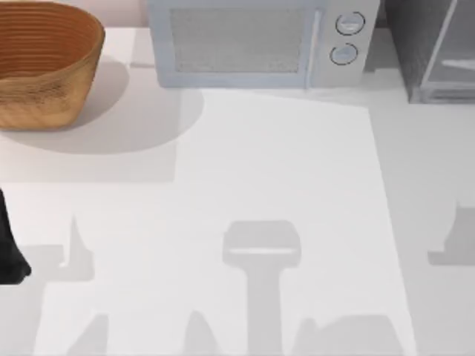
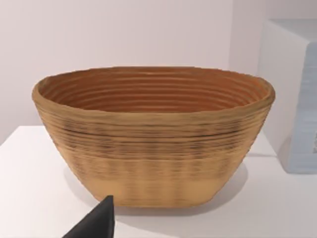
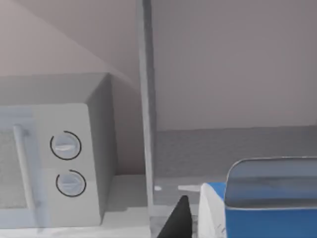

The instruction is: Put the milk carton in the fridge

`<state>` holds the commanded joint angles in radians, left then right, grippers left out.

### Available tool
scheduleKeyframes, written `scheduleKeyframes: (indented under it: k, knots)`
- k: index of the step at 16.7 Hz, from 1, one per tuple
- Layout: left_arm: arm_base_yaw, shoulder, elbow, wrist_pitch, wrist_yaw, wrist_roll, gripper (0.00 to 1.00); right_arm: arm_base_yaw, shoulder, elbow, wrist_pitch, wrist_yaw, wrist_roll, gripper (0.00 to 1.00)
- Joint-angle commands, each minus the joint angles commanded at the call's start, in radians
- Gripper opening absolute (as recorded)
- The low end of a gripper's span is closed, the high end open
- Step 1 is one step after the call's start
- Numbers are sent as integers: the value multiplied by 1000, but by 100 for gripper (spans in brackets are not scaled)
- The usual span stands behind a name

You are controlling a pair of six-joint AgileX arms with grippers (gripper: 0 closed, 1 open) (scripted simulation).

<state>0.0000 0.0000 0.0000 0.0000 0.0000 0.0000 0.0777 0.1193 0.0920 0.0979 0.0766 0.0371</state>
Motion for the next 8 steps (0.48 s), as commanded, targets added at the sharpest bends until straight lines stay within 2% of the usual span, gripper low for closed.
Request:
scheduleKeyframes:
  k: [3, 8]
  knots:
    - [0, 0, 0, 0, 0, 0, 100, -68, -103, -79, -84, -67, -29, 0]
    - [0, 0, 0, 0, 0, 0, 100, -78, -119, -92, -98, -77, -37, 0]
